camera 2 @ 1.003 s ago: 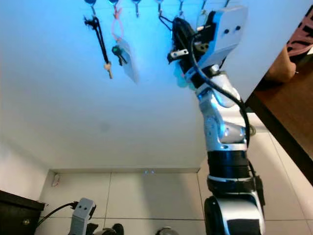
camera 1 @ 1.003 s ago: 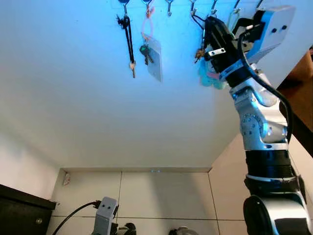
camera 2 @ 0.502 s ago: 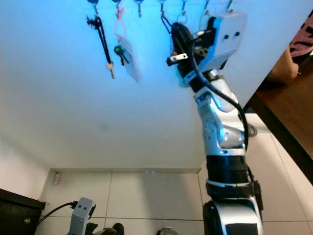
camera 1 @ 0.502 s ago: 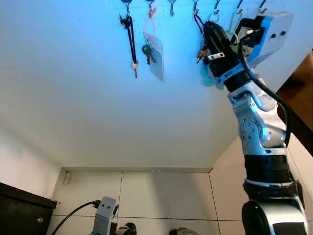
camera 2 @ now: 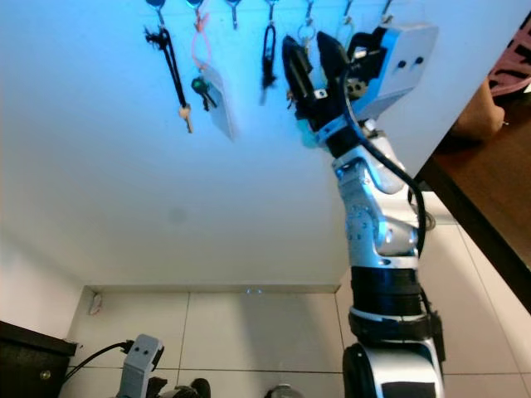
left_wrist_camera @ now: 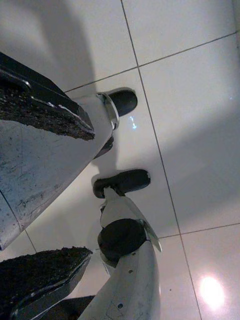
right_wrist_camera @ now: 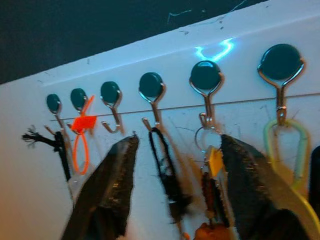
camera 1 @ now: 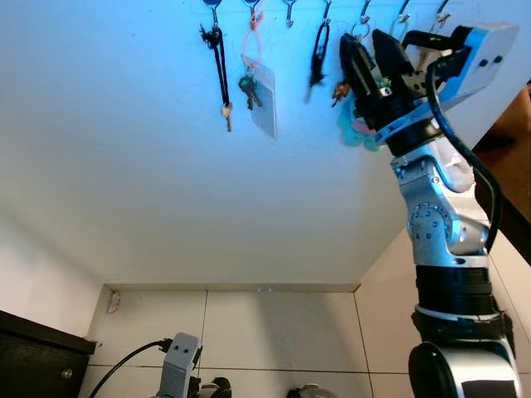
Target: Hang keys on a hook
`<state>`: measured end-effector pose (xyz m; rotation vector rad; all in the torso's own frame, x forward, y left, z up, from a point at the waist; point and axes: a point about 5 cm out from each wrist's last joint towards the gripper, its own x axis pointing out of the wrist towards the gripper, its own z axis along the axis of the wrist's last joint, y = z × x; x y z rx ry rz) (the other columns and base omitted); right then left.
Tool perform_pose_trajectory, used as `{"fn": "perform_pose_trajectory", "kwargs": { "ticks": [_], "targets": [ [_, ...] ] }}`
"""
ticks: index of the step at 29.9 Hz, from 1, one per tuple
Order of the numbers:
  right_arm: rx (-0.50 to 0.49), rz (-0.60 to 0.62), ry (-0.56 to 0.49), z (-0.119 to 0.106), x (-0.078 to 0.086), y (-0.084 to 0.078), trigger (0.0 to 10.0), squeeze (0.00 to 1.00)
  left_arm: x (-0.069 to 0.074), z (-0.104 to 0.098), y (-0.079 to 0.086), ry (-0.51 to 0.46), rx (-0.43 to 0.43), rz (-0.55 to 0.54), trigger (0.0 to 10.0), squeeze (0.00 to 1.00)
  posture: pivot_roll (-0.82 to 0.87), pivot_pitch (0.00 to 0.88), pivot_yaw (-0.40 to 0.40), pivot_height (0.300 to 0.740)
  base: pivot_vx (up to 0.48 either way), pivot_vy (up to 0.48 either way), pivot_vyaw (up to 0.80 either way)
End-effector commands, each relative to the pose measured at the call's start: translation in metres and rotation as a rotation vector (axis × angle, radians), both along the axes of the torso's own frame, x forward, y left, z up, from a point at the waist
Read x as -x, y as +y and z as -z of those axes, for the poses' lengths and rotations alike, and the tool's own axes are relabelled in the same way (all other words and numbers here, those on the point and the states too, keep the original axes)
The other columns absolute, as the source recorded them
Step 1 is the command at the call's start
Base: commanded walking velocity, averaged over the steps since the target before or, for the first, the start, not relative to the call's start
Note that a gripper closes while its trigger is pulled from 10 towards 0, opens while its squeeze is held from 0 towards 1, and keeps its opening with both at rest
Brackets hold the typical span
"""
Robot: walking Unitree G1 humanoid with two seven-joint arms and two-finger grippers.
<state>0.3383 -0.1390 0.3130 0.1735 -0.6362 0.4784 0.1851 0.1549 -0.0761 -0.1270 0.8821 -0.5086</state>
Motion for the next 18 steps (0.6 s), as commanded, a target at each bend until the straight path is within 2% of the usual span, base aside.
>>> {"fn": "perform_pose_trajectory", "kwargs": {
  "ticks": [1, 6, 8, 9, 10, 15, 18],
  "targets": [
    [-0.010, -0.056, 0.018, 0.007, 0.003, 0.003, 10.0, 1.00, 0.011, 0.006, 0.001, 0.043, -0.011, 0.006, 10.0, 0.00, -0.07, 0.108, 0.113, 0.740, 0.000, 0.000, 0.00],
    [0.000, -0.161, 0.057, 0.021, 0.007, 0.010, 10.0, 1.00, 0.010, 0.006, 0.001, 0.043, -0.014, 0.004, 10.0, 0.00, -0.07, 0.108, 0.111, 0.740, 0.000, 0.000, 0.00],
    [0.070, -0.285, 0.109, 0.043, 0.016, 0.019, 10.0, 1.00, 0.010, 0.006, 0.002, 0.046, -0.020, -0.001, 10.0, 0.00, -0.07, 0.105, 0.117, 0.740, 0.000, 0.000, 0.00],
    [0.070, -0.285, 0.109, 0.043, 0.016, 0.019, 10.0, 1.00, 0.010, 0.006, 0.002, 0.046, -0.020, -0.001, 10.0, 0.00, -0.07, 0.105, 0.117, 0.740, 0.000, 0.000, 0.00],
    [0.133, -0.386, 0.141, 0.061, 0.027, 0.027, 10.0, 0.00, 0.012, 0.007, 0.003, 0.053, -0.027, -0.003, 10.0, 0.00, -0.08, 0.103, 0.117, 0.740, 0.000, 0.000, 0.00],
    [0.181, -0.467, 0.176, 0.077, 0.036, 0.031, 10.0, 0.00, 0.013, 0.007, 0.005, 0.061, -0.032, -0.004, 10.0, 0.00, -0.08, 0.105, 0.119, 0.740, 0.000, 0.000, 0.00],
    [0.256, -0.531, 0.258, 0.104, 0.045, 0.030, 10.0, 0.00, 0.013, 0.007, 0.006, 0.064, -0.035, -0.009, 10.0, 0.00, -0.08, 0.101, 0.119, 0.740, 0.000, 0.000, 0.00]
  ]
}}
